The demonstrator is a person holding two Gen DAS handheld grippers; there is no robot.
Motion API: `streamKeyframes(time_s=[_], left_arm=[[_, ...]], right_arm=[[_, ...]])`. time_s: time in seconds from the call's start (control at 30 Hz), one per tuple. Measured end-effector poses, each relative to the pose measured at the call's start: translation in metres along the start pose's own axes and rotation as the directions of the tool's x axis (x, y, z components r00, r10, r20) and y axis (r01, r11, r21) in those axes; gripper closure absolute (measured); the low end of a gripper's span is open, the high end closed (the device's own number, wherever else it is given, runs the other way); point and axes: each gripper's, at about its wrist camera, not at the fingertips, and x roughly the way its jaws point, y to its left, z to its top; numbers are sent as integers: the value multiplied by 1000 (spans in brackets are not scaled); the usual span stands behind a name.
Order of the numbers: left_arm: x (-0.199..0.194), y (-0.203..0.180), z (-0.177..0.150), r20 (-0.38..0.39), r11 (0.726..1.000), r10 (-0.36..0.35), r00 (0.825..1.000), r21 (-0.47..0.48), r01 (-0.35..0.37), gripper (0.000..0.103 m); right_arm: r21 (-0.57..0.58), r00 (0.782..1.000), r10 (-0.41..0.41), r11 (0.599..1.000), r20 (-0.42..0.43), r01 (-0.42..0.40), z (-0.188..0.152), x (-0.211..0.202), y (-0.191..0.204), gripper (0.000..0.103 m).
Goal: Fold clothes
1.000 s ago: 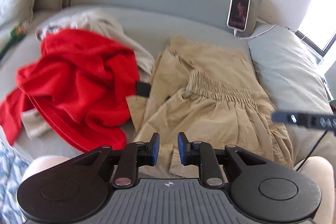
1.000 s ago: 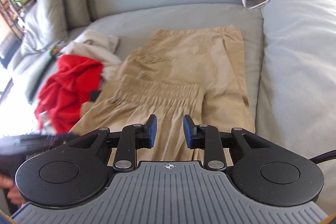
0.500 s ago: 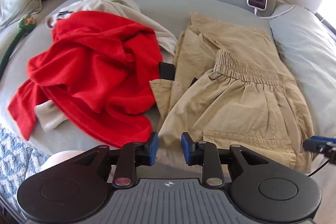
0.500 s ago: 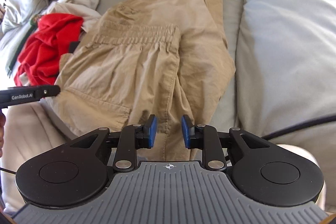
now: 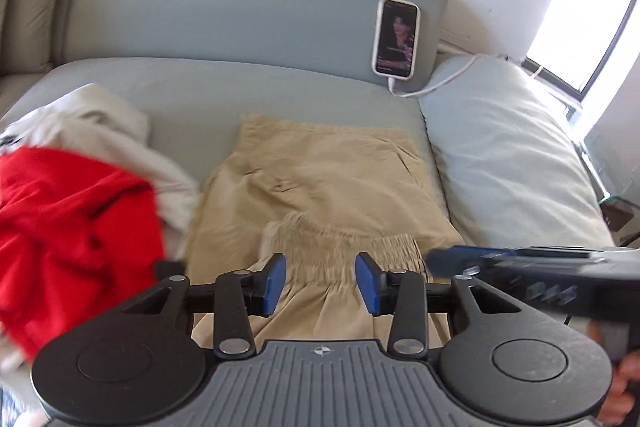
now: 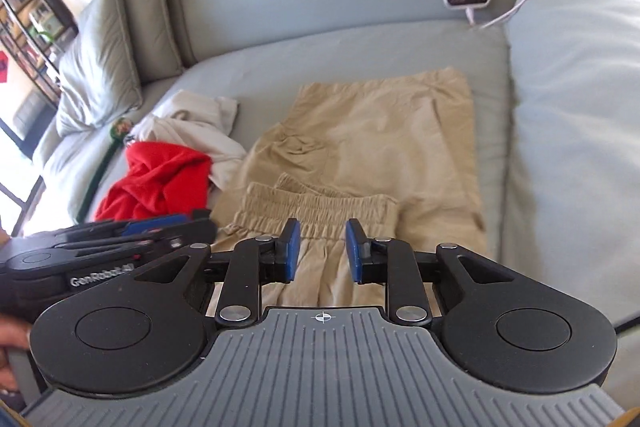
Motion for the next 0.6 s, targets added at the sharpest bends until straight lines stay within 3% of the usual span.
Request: streamKeyframes(time_s=[0.07, 0.13, 0.23, 0.37, 0.43, 0.5, 0.53, 0.6], left_arm=[[25, 0, 4, -18, 999, 38, 999, 7, -38, 66], [48, 9, 3, -93, 992, 124, 988, 8, -124, 77], [67, 33, -3, -152, 993, 93, 984, -58, -103, 65], [52, 40, 8, -158, 994, 54, 986, -86, -68, 65], [31, 30, 12, -125, 997, 65, 990, -42, -71, 72], [12, 19, 15, -101, 998, 54, 993, -14, -56, 59], [6, 14, 17, -107, 999, 31, 994, -17, -33, 56], [-2, 2, 19, -135, 999, -30, 990, -23, 27, 42]], right_arm=[[-17, 999, -47, 999, -3, 47, -1, 27, 2, 78], [5, 997, -64, 998, -30, 64, -2, 50, -4, 78], [20, 995, -62, 998, -72, 64, -6, 71, -14, 86], [-11, 993, -41, 999, -108, 40, 1, 71, -15, 85], [9, 995, -9, 1000, -104, 10, 9, 52, -21, 74], [62, 997, 15, 998, -76, -10, 14, 23, -34, 53], [94, 998, 24, 995, -57, -19, 16, 8, -41, 48], [161, 998, 47, 986, -37, -40, 19, -20, -58, 48]])
